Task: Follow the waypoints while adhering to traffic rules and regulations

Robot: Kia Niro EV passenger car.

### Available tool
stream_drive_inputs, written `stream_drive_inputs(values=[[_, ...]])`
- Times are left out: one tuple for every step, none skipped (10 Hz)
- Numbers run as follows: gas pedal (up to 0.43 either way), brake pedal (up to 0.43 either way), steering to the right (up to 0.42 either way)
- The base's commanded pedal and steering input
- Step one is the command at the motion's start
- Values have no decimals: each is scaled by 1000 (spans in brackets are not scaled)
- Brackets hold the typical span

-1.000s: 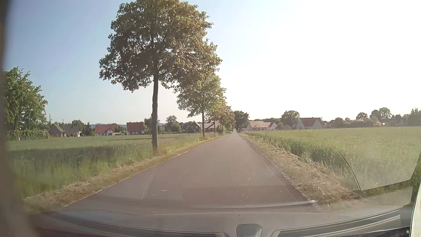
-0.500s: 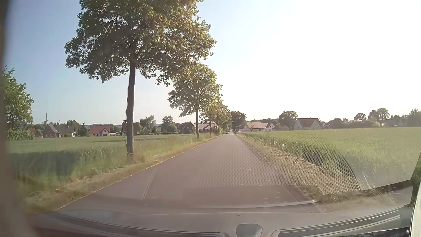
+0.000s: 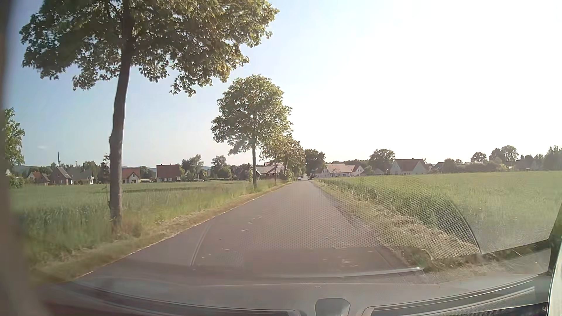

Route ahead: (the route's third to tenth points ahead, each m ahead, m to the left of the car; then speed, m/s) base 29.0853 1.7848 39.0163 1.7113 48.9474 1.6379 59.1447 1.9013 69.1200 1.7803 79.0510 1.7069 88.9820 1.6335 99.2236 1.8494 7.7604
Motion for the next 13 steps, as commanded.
stream_drive_inputs(values=[[228,6,14],[228,6,12],[220,6,10],[220,6,9],[209,6,9],[209,6,9],[209,6,8],[209,6,7],[209,6,7],[209,6,6],[209,6,6],[209,6,4],[209,6,3]])
